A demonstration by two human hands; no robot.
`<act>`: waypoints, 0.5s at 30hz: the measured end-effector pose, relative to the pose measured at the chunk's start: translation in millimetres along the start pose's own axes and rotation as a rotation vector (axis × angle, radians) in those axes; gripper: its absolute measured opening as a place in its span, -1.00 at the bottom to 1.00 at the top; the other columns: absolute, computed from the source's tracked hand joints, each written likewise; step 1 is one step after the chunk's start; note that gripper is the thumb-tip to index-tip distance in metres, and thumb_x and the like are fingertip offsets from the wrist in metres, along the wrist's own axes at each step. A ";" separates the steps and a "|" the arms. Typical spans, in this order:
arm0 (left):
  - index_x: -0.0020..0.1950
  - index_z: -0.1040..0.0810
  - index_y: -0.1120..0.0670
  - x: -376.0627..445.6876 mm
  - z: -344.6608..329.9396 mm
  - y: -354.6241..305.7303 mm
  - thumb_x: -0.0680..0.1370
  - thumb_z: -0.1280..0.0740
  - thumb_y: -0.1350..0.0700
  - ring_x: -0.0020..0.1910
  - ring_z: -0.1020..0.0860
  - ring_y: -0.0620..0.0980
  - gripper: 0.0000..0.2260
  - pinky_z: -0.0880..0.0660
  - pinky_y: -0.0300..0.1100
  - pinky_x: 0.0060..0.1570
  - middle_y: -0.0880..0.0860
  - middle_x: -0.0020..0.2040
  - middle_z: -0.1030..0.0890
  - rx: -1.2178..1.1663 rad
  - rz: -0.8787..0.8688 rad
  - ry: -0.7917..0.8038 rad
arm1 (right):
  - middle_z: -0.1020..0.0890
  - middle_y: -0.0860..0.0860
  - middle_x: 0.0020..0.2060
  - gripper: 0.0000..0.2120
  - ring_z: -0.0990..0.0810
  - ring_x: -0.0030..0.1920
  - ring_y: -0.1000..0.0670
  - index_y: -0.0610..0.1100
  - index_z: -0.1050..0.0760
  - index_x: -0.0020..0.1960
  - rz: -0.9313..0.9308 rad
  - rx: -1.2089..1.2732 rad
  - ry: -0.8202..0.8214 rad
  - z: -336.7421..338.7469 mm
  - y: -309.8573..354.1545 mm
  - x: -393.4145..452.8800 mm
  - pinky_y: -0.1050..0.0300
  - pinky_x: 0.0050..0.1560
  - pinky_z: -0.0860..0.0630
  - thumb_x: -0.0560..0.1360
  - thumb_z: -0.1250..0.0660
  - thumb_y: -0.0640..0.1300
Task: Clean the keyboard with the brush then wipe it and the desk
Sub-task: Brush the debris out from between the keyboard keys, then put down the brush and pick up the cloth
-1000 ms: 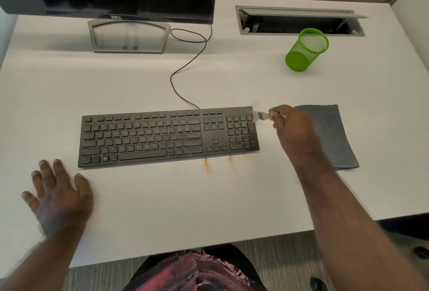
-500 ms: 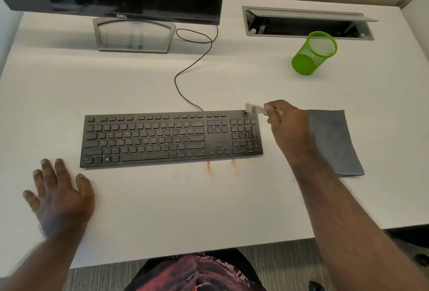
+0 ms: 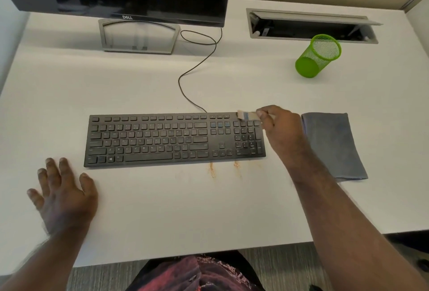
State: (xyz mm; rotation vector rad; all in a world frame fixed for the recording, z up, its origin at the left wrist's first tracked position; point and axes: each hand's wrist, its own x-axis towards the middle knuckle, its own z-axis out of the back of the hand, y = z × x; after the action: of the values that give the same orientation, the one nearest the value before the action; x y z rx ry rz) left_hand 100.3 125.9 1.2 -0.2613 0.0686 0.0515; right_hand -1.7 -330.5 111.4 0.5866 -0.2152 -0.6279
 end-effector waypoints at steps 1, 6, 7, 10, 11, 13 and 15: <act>0.64 -0.13 0.14 -0.1 -0.1 0.1 0.60 0.03 -0.15 0.63 -0.03 0.21 -0.35 0.06 0.31 0.56 0.18 0.66 -0.09 0.001 0.000 0.002 | -0.70 -0.01 -0.19 -0.76 -0.65 -0.18 -0.02 -0.11 -0.62 0.07 -0.009 -0.020 0.001 -0.7 -1.6 -1.3 0.09 -0.11 -0.57 0.63 -0.23 -0.01; 0.64 -0.13 0.13 0.4 -0.4 0.9 0.60 0.03 -0.15 0.63 -0.04 0.21 -0.35 0.05 0.32 0.56 0.18 0.66 -0.09 -0.005 0.001 0.003 | -0.65 0.04 -0.22 -0.82 -0.61 -0.21 -0.04 -0.02 -0.55 -0.02 -0.229 0.106 -0.157 20.5 -25.6 1.3 -0.02 -0.16 -0.58 0.61 -0.18 -0.02; 0.64 -0.13 0.13 0.4 -0.6 1.2 0.59 0.03 -0.15 0.63 -0.03 0.21 -0.34 0.05 0.32 0.56 0.18 0.66 -0.09 -0.007 0.000 0.007 | -0.65 0.05 -0.23 -0.84 -0.61 -0.23 -0.02 0.00 -0.54 -0.01 -0.287 0.201 -0.205 24.4 -29.9 2.5 -0.05 -0.18 -0.61 0.60 -0.20 -0.01; 0.64 -0.13 0.13 0.6 -2.6 3.7 0.59 0.03 -0.16 0.63 -0.03 0.21 -0.34 0.04 0.32 0.55 0.17 0.66 -0.08 -0.008 -0.001 0.010 | -0.61 0.05 -0.26 -0.84 -0.55 -0.34 0.09 -0.08 -0.54 0.05 -0.487 0.477 -0.297 33.1 -37.8 8.4 0.04 -0.29 -0.63 0.61 -0.24 -0.04; 0.64 -0.13 0.13 1.3 -3.6 5.1 0.60 0.04 -0.16 0.63 -0.03 0.22 -0.35 0.04 0.33 0.55 0.18 0.66 -0.09 -0.010 -0.003 0.009 | -0.61 0.03 -0.25 -0.83 -0.52 -0.36 0.11 -0.11 -0.55 0.07 -0.545 0.570 -0.292 34.8 -39.5 10.4 0.13 -0.33 -0.61 0.61 -0.24 -0.05; 0.63 -0.12 0.12 3.4 -6.2 9.0 0.60 0.05 -0.18 0.63 -0.03 0.22 -0.35 0.01 0.35 0.54 0.17 0.66 -0.08 -0.018 -0.003 0.011 | -0.63 0.00 -0.22 -0.86 -0.48 -0.33 0.12 -0.10 -0.57 0.03 -0.636 0.763 -0.246 34.6 -41.8 14.8 0.24 -0.38 -0.56 0.60 -0.25 -0.10; 0.63 -0.10 0.10 4.9 -9.3 12.5 0.60 0.06 -0.20 0.62 -0.05 0.25 -0.35 -0.05 0.37 0.52 0.18 0.66 -0.08 -0.026 -0.016 0.010 | -0.65 -0.01 -0.19 -0.90 -0.48 -0.31 0.12 -0.08 -0.57 0.00 -0.689 0.893 -0.198 31.4 -43.6 20.1 0.25 -0.35 -0.53 0.59 -0.28 -0.12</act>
State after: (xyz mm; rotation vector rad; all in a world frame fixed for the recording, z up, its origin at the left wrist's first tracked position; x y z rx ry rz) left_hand 103.8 135.7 -11.3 -0.2883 0.0761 0.0356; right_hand -18.5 -385.3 112.2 1.4932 -0.4958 -1.2706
